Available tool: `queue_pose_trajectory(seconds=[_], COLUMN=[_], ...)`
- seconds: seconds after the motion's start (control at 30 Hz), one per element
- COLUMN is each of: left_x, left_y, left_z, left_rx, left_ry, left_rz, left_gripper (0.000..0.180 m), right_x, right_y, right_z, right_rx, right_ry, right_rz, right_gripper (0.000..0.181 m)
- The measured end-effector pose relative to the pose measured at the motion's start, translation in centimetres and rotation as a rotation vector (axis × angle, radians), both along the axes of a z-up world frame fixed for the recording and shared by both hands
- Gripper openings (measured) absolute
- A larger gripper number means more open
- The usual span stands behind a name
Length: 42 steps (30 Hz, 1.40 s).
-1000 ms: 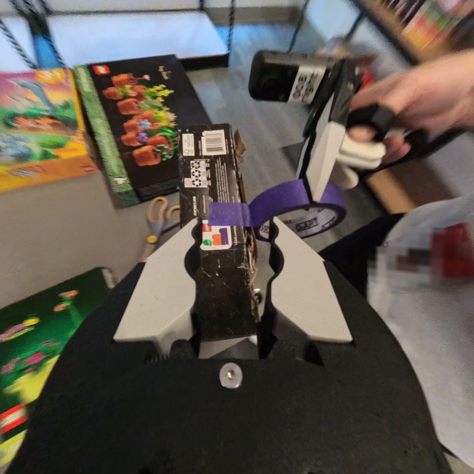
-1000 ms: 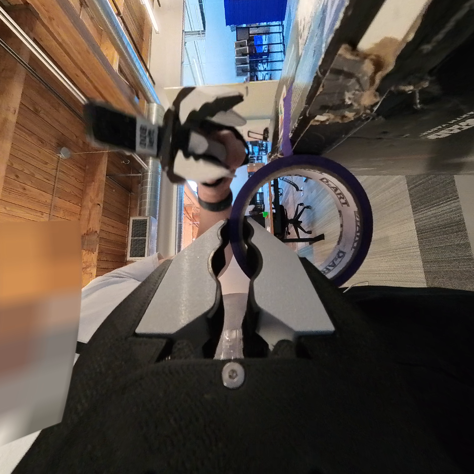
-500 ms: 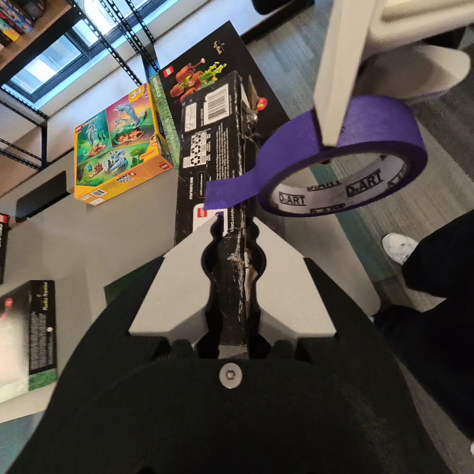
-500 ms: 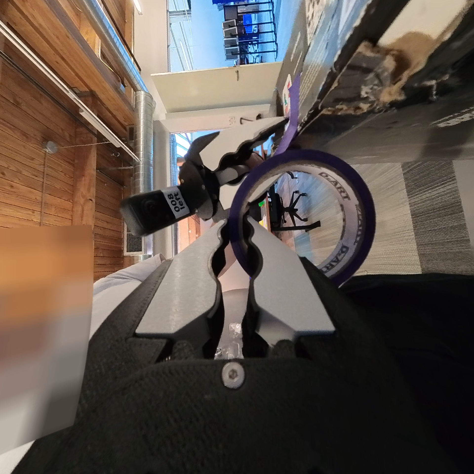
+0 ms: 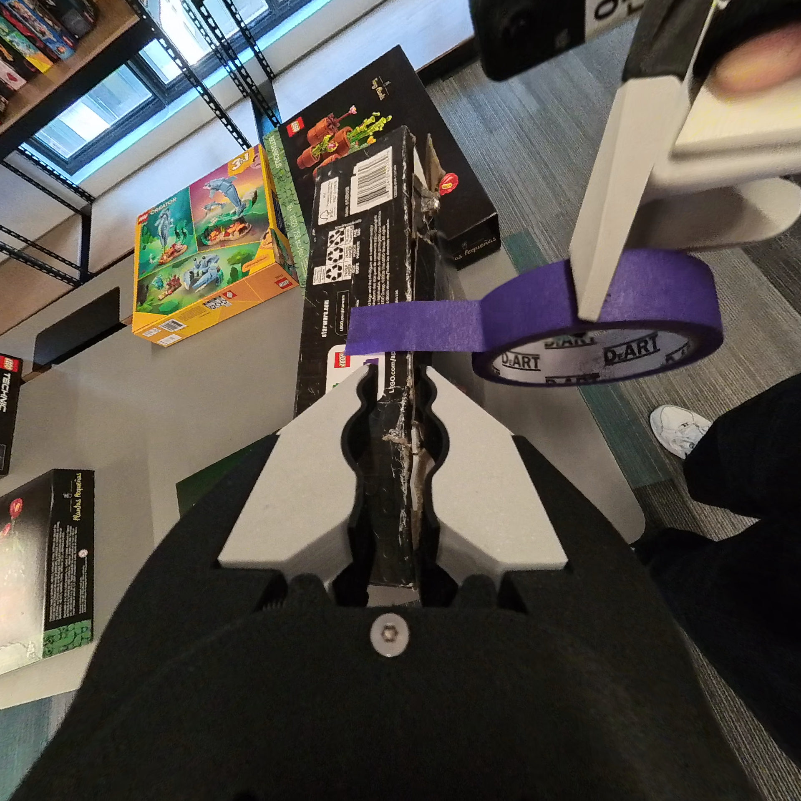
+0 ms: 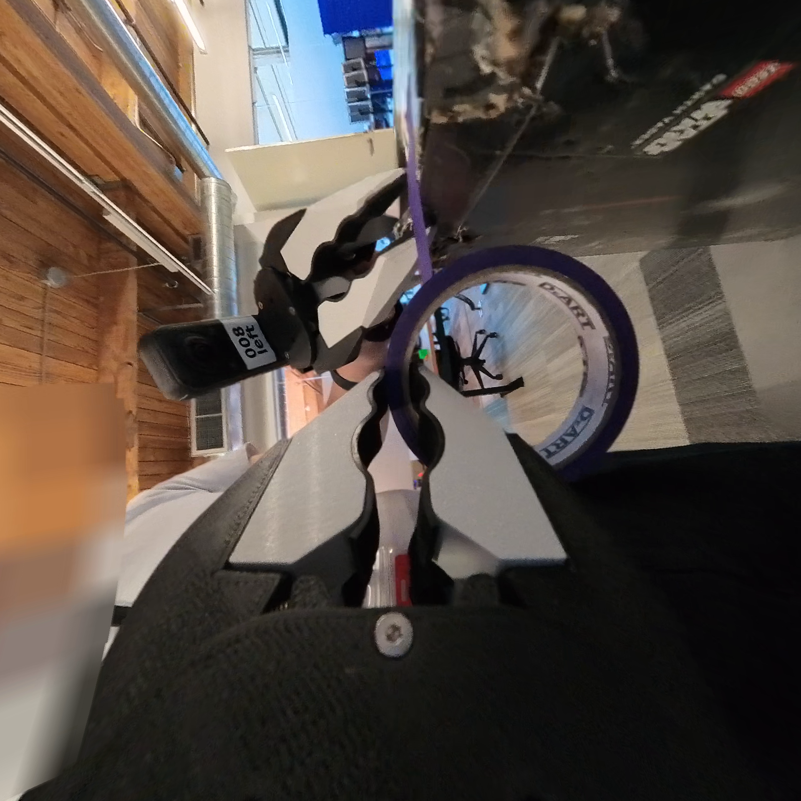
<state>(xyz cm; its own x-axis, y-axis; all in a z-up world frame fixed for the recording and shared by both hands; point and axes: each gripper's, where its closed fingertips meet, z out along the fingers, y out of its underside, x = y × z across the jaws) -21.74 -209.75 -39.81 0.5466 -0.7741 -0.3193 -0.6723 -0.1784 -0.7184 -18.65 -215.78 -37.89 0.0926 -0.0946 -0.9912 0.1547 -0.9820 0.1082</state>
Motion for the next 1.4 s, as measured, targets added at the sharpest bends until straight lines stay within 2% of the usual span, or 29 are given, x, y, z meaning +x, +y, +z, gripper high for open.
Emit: queue_pose_trajectory(seconds=[0.6, 0.8, 0.87, 0.93, 1.07, 1.17, 1.3, 1.4], left_x=[0.1, 0.0, -0.1, -0.2, 1.0, 1.6, 1.2, 0.7], left_y=[0.0, 0.1, 0.2, 0.3, -0.7, -0.4, 0.8, 1.8], left_z=[0.0, 0.1, 0.3, 0.5, 2.1, 3.2, 1.2, 0.7], left_rx=[-0.015, 0.021, 0.049, 0.084, 0.161, 0.054, -0.185, -0.213], left_ry=[-0.003, 0.029, 0.037, 0.053, 0.006, -0.13, -0.183, -0.191], left_rz=[-0.002, -0.019, -0.017, -0.03, -0.124, -0.085, 0.004, 0.068], left_gripper=[0.019, 0.02, 0.032, 0.037, 0.018, 0.0, 0.0, 0.0], right_x=[-0.7, -1.0, -0.9, -0.9, -0.8, -0.8, -0.8, -0.8], right_y=[0.6, 1.1, 1.1, 1.1, 1.0, 1.0, 1.0, 1.2], right_z=[-3.4, -3.8, -4.0, -4.1, -4.1, -4.1, -4.1, -4.0], right_rx=[-0.014, -0.048, -0.059, -0.067, -0.078, -0.081, -0.083, -0.087], right_ry=[-0.004, 0.005, 0.0, 0.003, 0.003, 0.005, 0.008, 0.017], right_rz=[-0.024, -0.022, -0.014, -0.012, -0.002, 0.004, 0.011, 0.003], right_gripper=[0.009, 0.009, 0.009, 0.009, 0.009, 0.009, 0.009, 0.009])
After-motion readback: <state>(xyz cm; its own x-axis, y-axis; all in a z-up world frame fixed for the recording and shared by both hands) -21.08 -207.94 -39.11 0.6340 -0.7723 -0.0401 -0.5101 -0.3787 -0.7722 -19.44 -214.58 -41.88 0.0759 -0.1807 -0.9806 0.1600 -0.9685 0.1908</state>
